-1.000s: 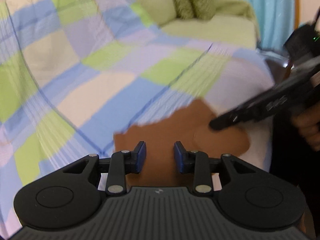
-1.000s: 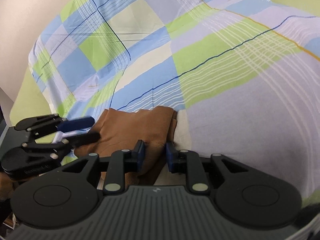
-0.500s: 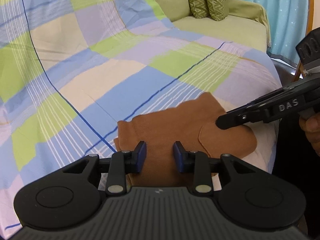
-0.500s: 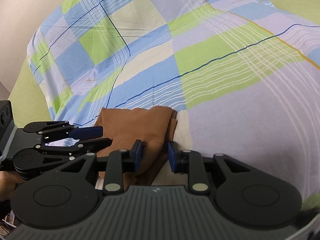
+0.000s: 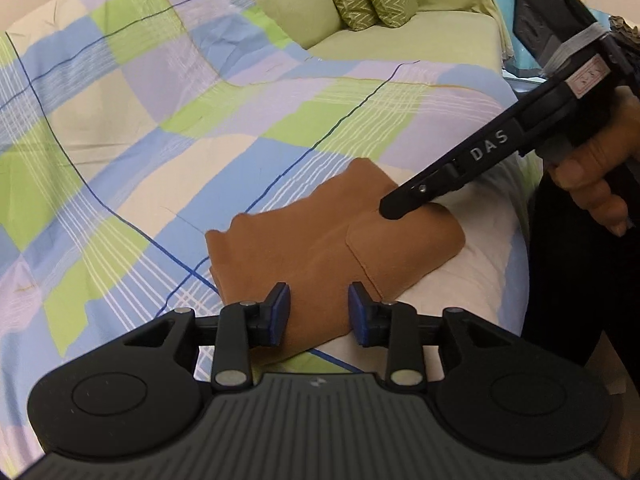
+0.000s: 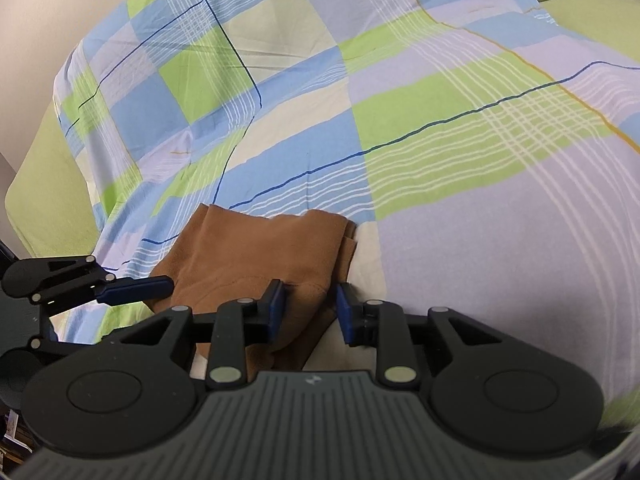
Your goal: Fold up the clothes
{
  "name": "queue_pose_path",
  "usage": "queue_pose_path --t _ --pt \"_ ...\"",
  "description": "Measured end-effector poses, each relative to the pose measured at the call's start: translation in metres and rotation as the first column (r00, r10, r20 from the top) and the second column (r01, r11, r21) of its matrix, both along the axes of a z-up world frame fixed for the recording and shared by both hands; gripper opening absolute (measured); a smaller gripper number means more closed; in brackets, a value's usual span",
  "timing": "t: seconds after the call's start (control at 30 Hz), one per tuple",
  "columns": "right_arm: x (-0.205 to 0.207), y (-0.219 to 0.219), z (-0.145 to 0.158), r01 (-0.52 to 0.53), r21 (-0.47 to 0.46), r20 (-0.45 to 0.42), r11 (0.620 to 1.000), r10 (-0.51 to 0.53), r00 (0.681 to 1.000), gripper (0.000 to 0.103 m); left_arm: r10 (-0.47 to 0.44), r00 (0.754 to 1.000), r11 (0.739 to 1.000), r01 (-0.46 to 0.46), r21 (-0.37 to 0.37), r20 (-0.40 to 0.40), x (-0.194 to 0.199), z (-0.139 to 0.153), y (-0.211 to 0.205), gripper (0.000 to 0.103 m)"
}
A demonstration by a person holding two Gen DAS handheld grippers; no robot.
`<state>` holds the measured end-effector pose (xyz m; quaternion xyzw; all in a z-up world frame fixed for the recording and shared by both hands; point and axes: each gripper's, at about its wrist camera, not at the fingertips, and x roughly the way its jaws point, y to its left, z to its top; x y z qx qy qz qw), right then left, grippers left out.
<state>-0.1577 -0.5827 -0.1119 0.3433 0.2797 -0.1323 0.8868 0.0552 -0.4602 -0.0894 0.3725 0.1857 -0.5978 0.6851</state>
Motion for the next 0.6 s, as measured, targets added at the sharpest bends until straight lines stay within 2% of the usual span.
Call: queue_pose_path --t 0.3,0.4,0.53,0.6 --pt "0.004 0.004 0.006 -0.024 -0.043 -0.024 0.999 0.023 0.999 0.026 0.011 1.000 1.000 -0.011 0.018 0.008 -0.004 -0.001 -0.001 0.041" --pt "0.006 0.003 0.012 -0.054 -0.068 -0.040 0.996 0.052 0.998 0.033 0.023 1.000 0.999 -0.023 0.027 0.007 -0.004 -0.001 -0.002 0.041" --pt "0.007 0.002 0.024 -0.079 -0.129 -0.061 0.989 0.071 0.996 0.049 0.035 0.999 0.999 -0.035 0.036 0.009 -0.005 0.000 -0.004 0.042" --pt "0.005 0.000 0.030 -0.075 -0.155 -0.063 0.985 0.066 0.996 0.050 0.039 0.999 0.999 -0.039 0.037 0.008 -0.005 0.000 -0.004 0.042"
